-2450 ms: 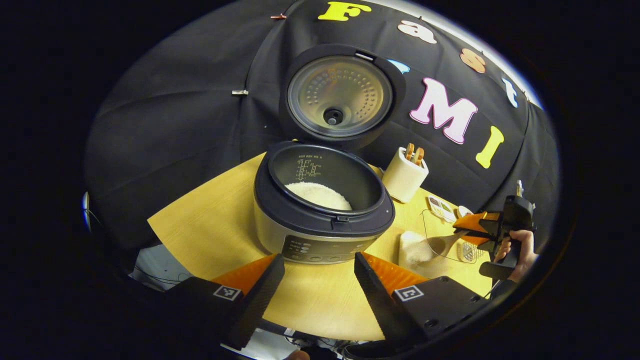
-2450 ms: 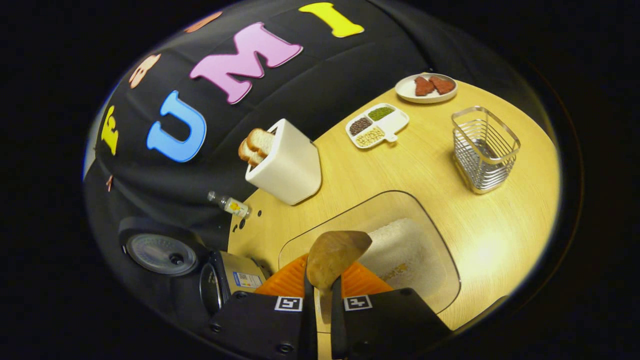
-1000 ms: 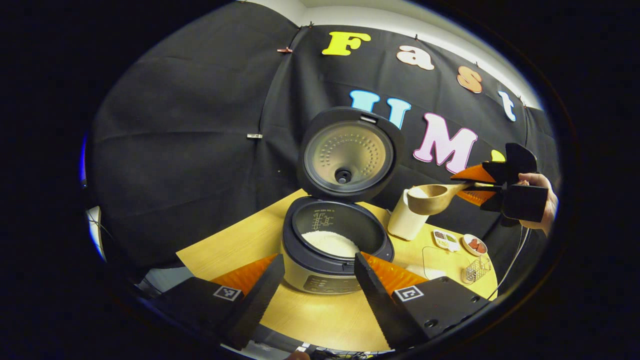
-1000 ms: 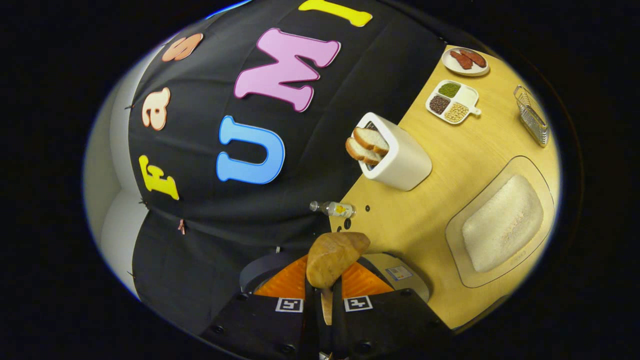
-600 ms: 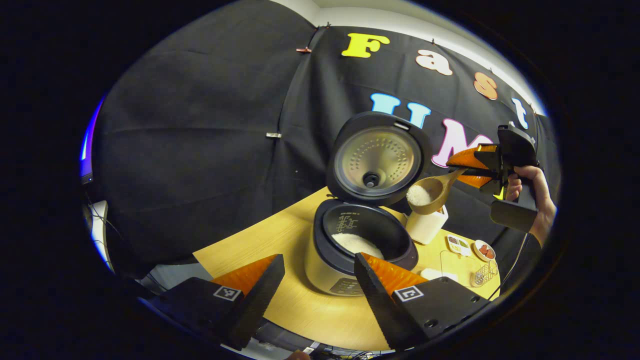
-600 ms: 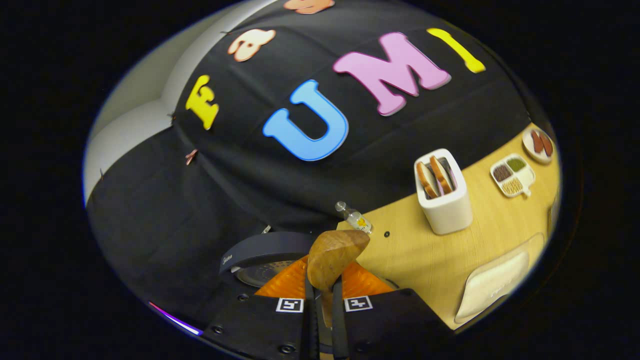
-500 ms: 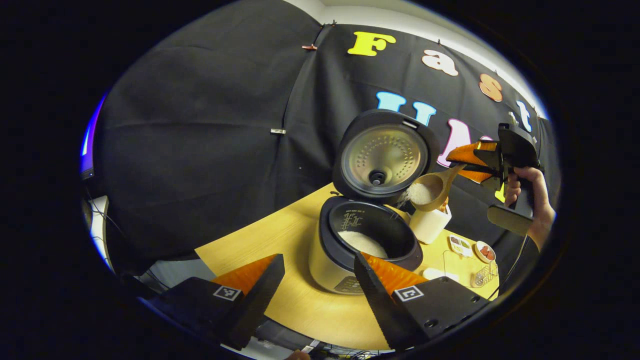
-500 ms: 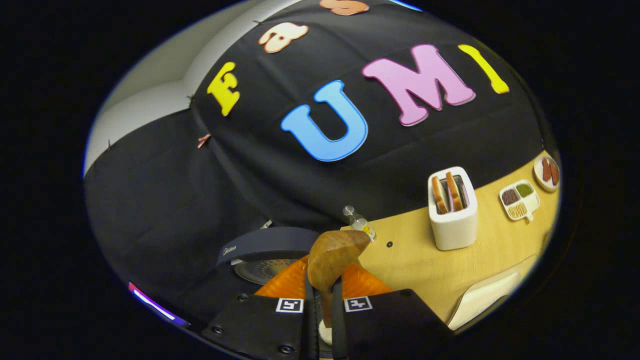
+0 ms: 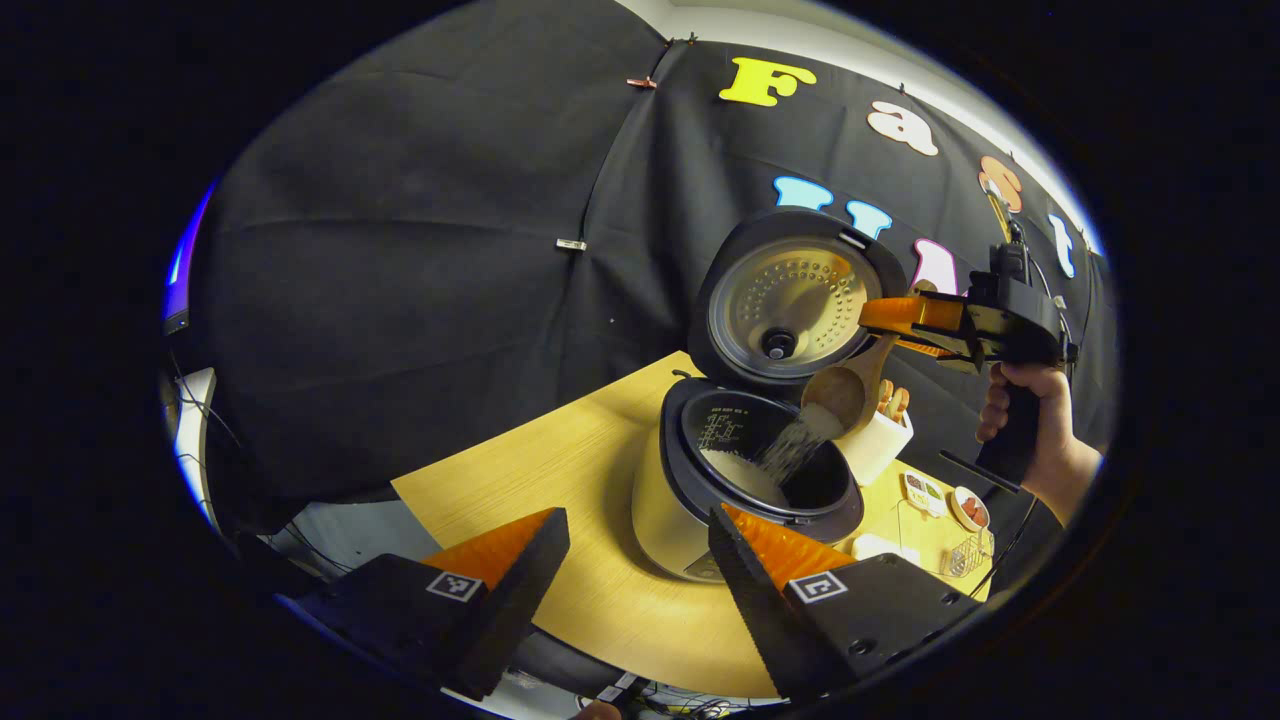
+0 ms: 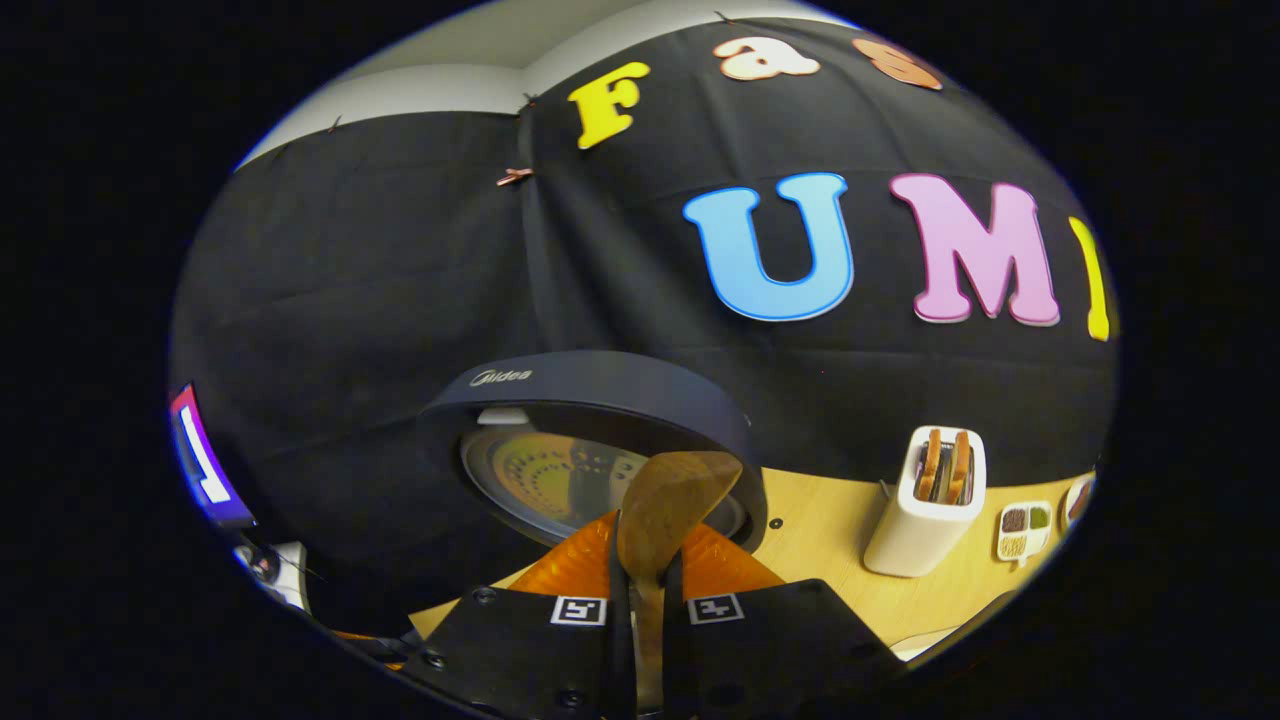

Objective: Close the left gripper, press the button to open the rice cooker; take a wooden spoon from the chopstick holder with the right hand, scoop a spoonful of rice and pour it into the rice cooker, then put the wooden spoon back into the chopstick holder.

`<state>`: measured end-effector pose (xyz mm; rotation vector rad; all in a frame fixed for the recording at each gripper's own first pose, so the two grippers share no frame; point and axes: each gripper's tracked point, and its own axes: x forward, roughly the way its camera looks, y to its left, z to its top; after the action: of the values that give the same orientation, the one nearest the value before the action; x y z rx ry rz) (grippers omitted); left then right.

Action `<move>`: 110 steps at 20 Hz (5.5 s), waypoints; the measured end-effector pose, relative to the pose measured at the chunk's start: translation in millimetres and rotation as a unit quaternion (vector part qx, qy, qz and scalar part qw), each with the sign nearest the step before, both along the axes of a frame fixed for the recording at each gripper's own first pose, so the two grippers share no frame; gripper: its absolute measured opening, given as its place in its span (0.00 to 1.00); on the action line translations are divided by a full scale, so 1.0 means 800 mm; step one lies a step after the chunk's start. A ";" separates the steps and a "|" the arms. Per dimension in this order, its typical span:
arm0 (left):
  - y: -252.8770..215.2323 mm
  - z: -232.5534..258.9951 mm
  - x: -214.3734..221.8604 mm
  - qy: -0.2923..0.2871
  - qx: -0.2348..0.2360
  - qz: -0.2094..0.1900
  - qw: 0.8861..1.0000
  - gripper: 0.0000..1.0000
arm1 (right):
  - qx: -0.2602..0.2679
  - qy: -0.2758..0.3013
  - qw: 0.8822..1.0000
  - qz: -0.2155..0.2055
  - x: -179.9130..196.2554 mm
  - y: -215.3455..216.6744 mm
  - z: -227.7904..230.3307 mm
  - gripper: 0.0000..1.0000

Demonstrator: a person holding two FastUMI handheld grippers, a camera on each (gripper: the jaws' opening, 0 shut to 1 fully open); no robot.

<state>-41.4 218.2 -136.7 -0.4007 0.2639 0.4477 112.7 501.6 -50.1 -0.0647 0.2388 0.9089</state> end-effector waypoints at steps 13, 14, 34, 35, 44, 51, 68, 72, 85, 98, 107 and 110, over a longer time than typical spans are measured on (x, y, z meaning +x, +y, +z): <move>0.026 0.001 0.004 -0.005 0.012 0.011 1.000 0.95 | -0.129 -0.128 0.971 0.155 -0.071 0.029 -0.071 0.14; 0.027 0.001 0.004 -0.002 0.014 0.012 1.000 0.95 | -0.131 -0.123 0.971 0.156 -0.073 0.027 -0.073 0.14; -0.100 0.095 0.075 -0.059 0.044 -0.079 0.994 0.95 | 0.049 0.042 0.986 -0.153 0.089 -0.294 0.066 0.15; -0.108 0.100 0.078 -0.062 0.047 -0.082 0.994 0.95 | 0.056 0.044 0.982 -0.176 0.097 -0.326 0.069 0.15; -0.163 0.122 0.095 -0.051 0.070 -0.073 0.994 0.95 | 0.084 0.052 0.935 -0.339 0.144 -0.574 0.057 0.14; -0.176 0.149 0.100 -0.043 0.094 -0.030 0.994 0.95 | 0.122 0.093 0.886 -0.437 0.188 -0.709 0.009 0.14; -0.101 0.293 0.140 -0.133 0.207 0.081 0.966 0.95 | 0.095 0.169 0.840 -0.507 0.232 -0.757 -0.158 0.15; -0.091 0.349 0.179 -0.171 0.277 0.049 0.944 0.95 | 0.088 0.162 0.841 -0.508 0.228 -0.753 -0.159 0.20; -0.031 0.371 0.315 -0.172 0.325 -0.013 0.930 0.99 | 0.068 0.108 0.852 -0.507 0.100 -0.769 -0.070 0.98; -0.031 0.290 0.263 -0.055 0.191 -0.013 0.980 1.00 | 0.063 0.108 0.884 -0.451 0.077 -0.709 -0.062 0.98; -0.088 0.163 0.172 0.018 0.116 -0.030 0.993 0.99 | 0.059 0.115 0.887 -0.444 0.062 -0.736 -0.068 0.98; -0.098 0.121 0.166 0.038 0.136 -0.040 0.989 0.99 | 0.054 0.123 0.885 -0.446 0.054 -0.745 -0.077 0.99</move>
<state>91.5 139.9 -39.8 -0.1067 0.2870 0.4136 156.1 -94.3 -111.4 0.2545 0.4068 0.0003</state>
